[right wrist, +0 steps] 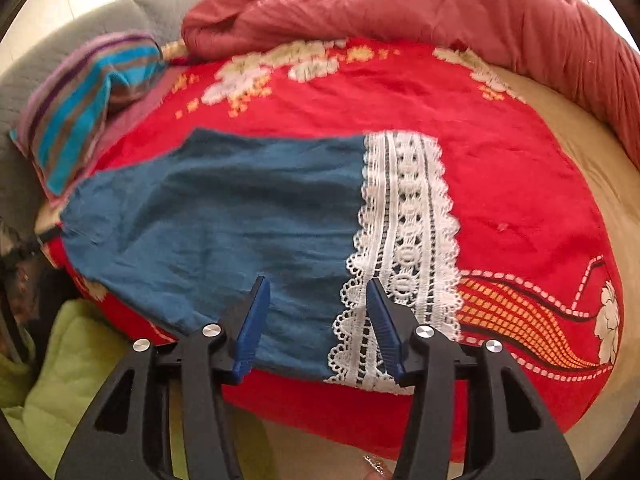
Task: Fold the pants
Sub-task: 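Open both grippers and lay the straightened leg flat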
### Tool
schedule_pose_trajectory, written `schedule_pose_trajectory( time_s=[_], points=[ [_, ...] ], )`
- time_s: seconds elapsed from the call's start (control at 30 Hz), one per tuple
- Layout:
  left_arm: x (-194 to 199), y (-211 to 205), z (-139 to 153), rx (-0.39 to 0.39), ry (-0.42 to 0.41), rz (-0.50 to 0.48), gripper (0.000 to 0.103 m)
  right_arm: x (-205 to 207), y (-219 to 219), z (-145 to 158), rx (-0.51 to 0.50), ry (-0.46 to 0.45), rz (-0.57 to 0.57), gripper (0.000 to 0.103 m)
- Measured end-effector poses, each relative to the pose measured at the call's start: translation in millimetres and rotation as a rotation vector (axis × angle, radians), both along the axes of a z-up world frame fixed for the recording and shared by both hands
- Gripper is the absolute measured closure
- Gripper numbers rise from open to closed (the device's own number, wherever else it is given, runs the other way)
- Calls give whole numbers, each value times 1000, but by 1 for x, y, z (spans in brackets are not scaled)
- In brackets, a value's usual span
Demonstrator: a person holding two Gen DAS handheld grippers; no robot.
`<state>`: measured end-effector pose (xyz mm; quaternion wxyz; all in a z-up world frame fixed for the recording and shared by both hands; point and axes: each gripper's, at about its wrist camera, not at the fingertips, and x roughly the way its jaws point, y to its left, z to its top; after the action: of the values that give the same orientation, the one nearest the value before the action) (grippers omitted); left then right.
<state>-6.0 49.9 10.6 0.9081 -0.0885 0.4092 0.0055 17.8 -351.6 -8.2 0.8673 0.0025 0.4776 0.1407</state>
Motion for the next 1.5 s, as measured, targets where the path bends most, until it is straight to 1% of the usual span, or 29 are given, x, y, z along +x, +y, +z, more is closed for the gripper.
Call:
schedule_pose_trajectory(
  time_s=[0.03, 0.1, 0.17, 0.2, 0.23, 0.27, 0.3, 0.37, 0.43, 0.5, 0.57, 0.6, 0.63, 0.7, 0.73, 0.77, 0.83, 0.87, 0.9, 0.93, 1.0, 1.07, 1.13, 1.17, 1.27, 1.37, 1.43, 1.47, 1.5],
  points=[
    [2, 6, 1, 2, 0, 21, 18, 1, 1, -4, -5, 11, -2, 51],
    [13, 20, -5, 25, 21, 91, 17, 1, 0, -10, -2, 19, 1, 50],
    [24, 29, -14, 17, 45, 115, 17, 0, 1, -11, 3, 13, 6, 47],
    [26, 31, -17, 9, 53, 114, 22, -1, 1, -11, -1, 11, 8, 47],
    [30, 30, -20, -6, 54, 108, 51, -1, 3, -12, -6, 11, 9, 47],
    [31, 34, -19, 0, 54, 115, 66, -1, 3, -12, -9, 11, 12, 47],
    [32, 35, -17, -7, 45, 112, 71, -1, 2, -12, -6, 12, 13, 47],
    [30, 40, -6, -9, 6, 120, 71, -2, 0, -12, 5, 15, 12, 47],
    [28, 40, -1, 28, -11, 127, 71, -4, -1, -14, 7, 16, 14, 47],
    [29, 43, -7, 48, -1, 135, 71, -4, 0, -15, -1, 13, 17, 47],
    [31, 47, -25, 28, 44, 147, 67, -4, 1, -16, -8, 10, 19, 46],
    [31, 49, -28, 20, 47, 152, 61, -4, 1, -17, -10, 9, 20, 46],
    [28, 51, -29, 16, 44, 163, 54, -5, 1, -17, -8, 8, 20, 46],
    [21, 55, -21, 11, 23, 181, 49, -5, 1, -16, -11, 7, 24, 47],
    [17, 55, -15, 21, 4, 193, 48, -6, 2, -15, -20, 2, 29, 47],
    [12, 52, -5, 55, -25, 209, 48, -8, 5, -12, -36, -18, 38, 46],
    [3, 41, 12, 131, -84, 229, 50, -12, 11, -7, -25, -44, 56, 45],
    [-1, 32, 22, 148, -117, 213, 50, -13, 14, -5, -9, -55, 67, 45],
    [-3, 22, 30, 141, -139, 182, 50, -12, 17, -4, -2, -61, 74, 45],
    [-2, 15, 34, 133, -145, 154, 50, -12, 21, -3, 3, -66, 88, 45],
    [4, -11, 38, 120, -141, 57, 50, -10, 30, -1, -1, -76, 109, 46],
    [16, -40, 33, 100, -106, -55, 48, -9, 35, -2, -3, -74, 126, 46],
    [28, -60, 19, 75, -47, -125, 46, -9, 37, -5, -7, -62, 132, 46],
    [31, -66, 10, 71, -22, -149, 46, -9, 38, -9, -9, -40, 137, 46],
    [37, -85, -16, 97, 46, -196, 45, -10, 39, -24, -27, 0, 136, 46],
    [39, -90, -44, 142, 108, -212, 43, -14, 39, -28, -32, -13, 136, 46],
    [37, -88, -46, 139, 101, -217, 43, -14, 42, -28, -45, -9, 149, 44],
    [37, -86, -44, 124, 99, -216, 43, -13, 43, -27, -44, -5, 159, 39],
    [37, -84, -41, 109, 97, -215, 43, -13, 43, -25, -33, -2, 162, 38]
  ],
)
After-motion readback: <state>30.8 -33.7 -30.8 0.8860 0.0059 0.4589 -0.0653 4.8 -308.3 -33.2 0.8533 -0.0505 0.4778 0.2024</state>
